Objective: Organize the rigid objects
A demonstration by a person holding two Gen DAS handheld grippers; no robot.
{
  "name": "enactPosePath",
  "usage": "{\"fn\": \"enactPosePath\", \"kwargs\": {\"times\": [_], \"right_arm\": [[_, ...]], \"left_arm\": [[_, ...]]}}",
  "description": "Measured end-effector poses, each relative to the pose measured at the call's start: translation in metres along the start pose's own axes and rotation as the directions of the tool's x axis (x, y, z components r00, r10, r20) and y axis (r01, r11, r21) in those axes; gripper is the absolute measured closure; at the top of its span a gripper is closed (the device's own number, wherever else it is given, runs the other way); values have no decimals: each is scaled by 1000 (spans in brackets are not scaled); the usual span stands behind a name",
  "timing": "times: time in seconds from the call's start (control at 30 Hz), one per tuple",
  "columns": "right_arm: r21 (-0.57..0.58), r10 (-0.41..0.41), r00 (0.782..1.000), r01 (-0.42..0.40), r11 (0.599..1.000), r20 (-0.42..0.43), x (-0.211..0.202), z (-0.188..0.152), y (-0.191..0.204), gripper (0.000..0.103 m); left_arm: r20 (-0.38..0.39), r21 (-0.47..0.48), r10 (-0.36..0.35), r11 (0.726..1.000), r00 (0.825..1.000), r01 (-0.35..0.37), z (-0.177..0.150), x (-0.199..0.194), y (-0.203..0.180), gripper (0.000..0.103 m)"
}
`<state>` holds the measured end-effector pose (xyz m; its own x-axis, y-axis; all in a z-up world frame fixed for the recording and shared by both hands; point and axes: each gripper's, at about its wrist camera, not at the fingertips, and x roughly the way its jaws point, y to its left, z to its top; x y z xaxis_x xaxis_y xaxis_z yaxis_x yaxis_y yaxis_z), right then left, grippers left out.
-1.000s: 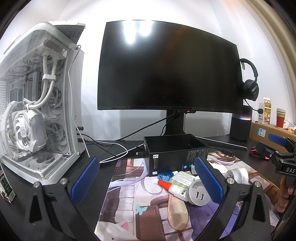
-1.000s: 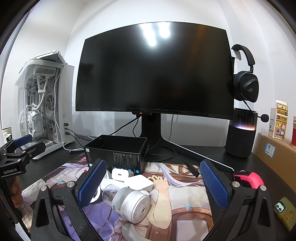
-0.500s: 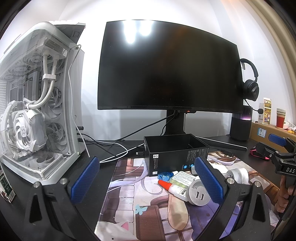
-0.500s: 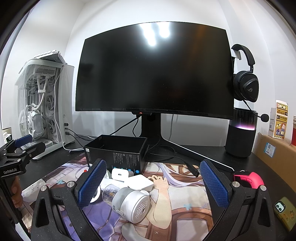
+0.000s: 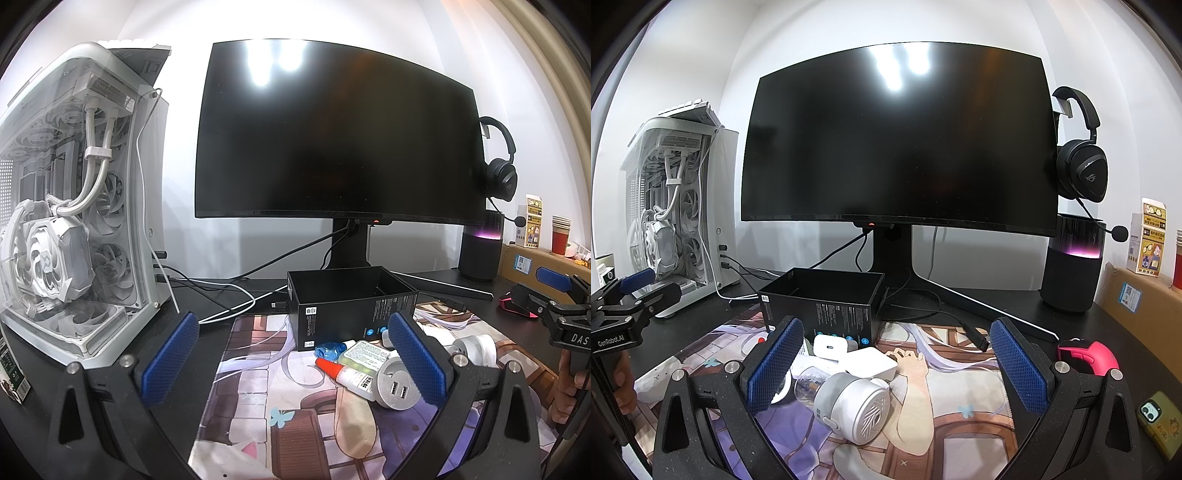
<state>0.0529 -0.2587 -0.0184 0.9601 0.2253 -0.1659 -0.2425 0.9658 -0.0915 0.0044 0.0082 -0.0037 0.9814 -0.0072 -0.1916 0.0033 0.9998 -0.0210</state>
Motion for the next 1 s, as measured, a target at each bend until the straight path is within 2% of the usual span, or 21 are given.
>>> {"fn": "enactPosePath", "kwargs": {"times": [0.17, 0.37, 0.5, 0.67, 0.83, 1.0], "right_arm": [[2, 0, 1000, 0, 1000, 0, 0, 0, 0, 0], [0, 0, 1000, 0, 1000, 2, 2, -1, -3, 0], [1, 7, 1000, -7, 1000, 2, 3, -4, -2, 0], [-35, 135, 990, -136, 990, -35, 6, -2, 0, 0], [-97, 159, 985, -164, 982, -58, 8, 12, 3, 0], [-160, 168, 973, -193, 968, -156, 24, 20, 5, 0]], "left_arm": [[-5, 8, -15, 1000, 1000, 15, -1, 1, -1, 0], [-45, 28, -68, 997, 997, 69, -2, 8, -5, 0], [-73, 32, -65, 997, 995, 67, -1, 12, -8, 0], [-137, 46, -104, 993, 985, 111, 1, 23, -10, 0], [-161, 80, -122, 987, 979, 136, 10, 30, -18, 0], [-222, 128, -152, 975, 963, 183, 8, 40, -30, 1]]}}
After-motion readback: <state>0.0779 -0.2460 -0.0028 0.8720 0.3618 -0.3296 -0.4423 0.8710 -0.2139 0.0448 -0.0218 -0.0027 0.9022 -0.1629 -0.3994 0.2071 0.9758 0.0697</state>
